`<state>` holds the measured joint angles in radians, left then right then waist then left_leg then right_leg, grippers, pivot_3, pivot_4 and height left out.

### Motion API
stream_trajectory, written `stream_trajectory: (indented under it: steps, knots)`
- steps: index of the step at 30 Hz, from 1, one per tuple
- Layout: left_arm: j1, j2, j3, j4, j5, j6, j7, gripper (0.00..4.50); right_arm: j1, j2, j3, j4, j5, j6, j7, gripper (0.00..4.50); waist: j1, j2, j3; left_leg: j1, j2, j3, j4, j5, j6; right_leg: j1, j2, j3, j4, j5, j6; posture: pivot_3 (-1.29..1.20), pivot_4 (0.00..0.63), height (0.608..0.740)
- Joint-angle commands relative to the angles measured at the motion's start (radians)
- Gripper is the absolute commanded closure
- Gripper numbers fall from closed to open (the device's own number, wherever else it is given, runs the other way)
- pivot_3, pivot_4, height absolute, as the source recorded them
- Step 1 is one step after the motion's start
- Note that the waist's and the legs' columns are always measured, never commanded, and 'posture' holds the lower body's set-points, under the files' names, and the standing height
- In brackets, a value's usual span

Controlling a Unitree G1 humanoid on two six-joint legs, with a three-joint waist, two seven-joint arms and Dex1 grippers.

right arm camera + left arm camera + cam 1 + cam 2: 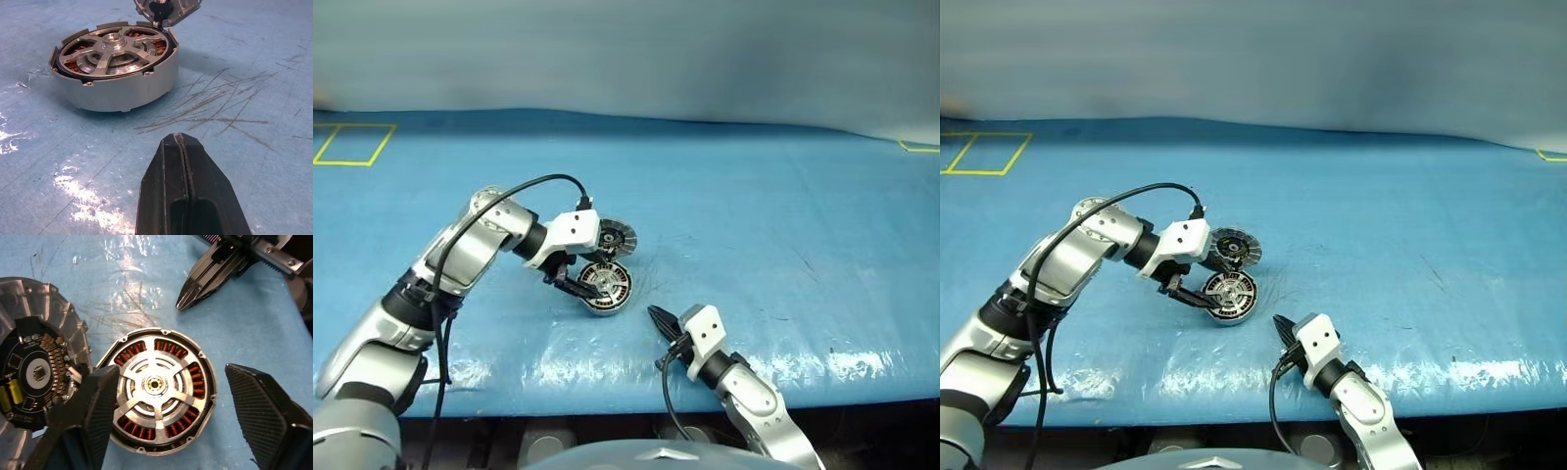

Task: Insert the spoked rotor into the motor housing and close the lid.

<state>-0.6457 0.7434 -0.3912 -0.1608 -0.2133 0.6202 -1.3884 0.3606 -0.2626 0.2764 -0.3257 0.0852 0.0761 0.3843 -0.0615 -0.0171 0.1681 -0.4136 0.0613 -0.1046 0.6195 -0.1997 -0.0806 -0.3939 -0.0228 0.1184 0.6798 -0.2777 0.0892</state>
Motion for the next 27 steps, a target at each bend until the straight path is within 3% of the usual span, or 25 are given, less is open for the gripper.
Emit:
stream_trajectory:
  steps: [1,3,6,8,12,19,27]
  knots:
    - [0.006,-0.006,0.159,-0.070,-0.130,0.077,0.044,2.70,0.007,0.004,-0.015,-0.045,0.014,0.000,-0.003,4.50,0.002,0.000,0.000,0.000,0.000,0.000,0.000,0.000,0.000,0.000,0.000,0.000,0.000,0.000,0.000,0.00,0.150,0.740]
    - [-0.010,-0.014,0.237,-0.045,-0.189,0.091,0.063,3.37,0.008,0.001,-0.017,-0.049,0.018,0.001,0.000,4.50,0.004,0.000,0.000,0.000,0.000,0.000,0.002,0.000,0.000,0.000,0.000,0.000,0.000,0.000,0.000,0.00,0.150,0.740]
    - [-0.084,-0.063,0.313,0.126,-0.170,-0.015,0.146,4.40,0.001,-0.009,0.003,-0.061,0.030,-0.015,0.037,4.50,0.007,0.000,0.000,0.001,0.000,0.000,0.003,0.000,0.000,0.002,0.000,0.000,0.000,0.000,0.000,0.00,0.150,0.740]
    - [-0.150,-0.105,0.352,0.278,-0.169,-0.118,0.152,4.46,-0.005,-0.014,0.027,-0.066,0.032,-0.022,0.063,4.50,0.009,0.000,0.000,0.001,0.000,0.000,0.004,0.000,0.000,0.002,0.000,0.000,0.000,0.001,0.001,0.00,0.150,0.740]
    - [-0.303,-0.156,0.347,0.563,-0.164,-0.139,0.101,4.46,-0.018,-0.014,0.043,-0.061,0.022,-0.017,0.068,4.50,0.007,0.000,0.000,0.000,-0.001,0.000,0.005,0.000,0.000,0.002,0.000,0.000,0.000,0.002,0.002,0.00,0.150,0.740]
    - [-0.554,-0.304,0.230,1.089,-0.001,-0.180,0.046,4.46,-0.027,0.005,0.077,-0.080,0.060,0.002,0.094,4.50,0.008,-0.001,0.000,-0.002,-0.002,-0.002,0.004,0.000,0.001,0.001,0.000,-0.001,-0.001,0.004,0.007,0.00,0.150,0.740]
    - [-0.637,-0.406,0.194,1.315,0.114,-0.279,-0.006,4.46,0.018,0.023,0.099,-0.095,0.061,0.013,0.065,4.50,-0.009,-0.002,0.001,-0.002,-0.001,-0.002,0.001,0.000,0.001,0.000,0.001,-0.001,-0.001,0.004,0.006,0.00,0.150,0.740]
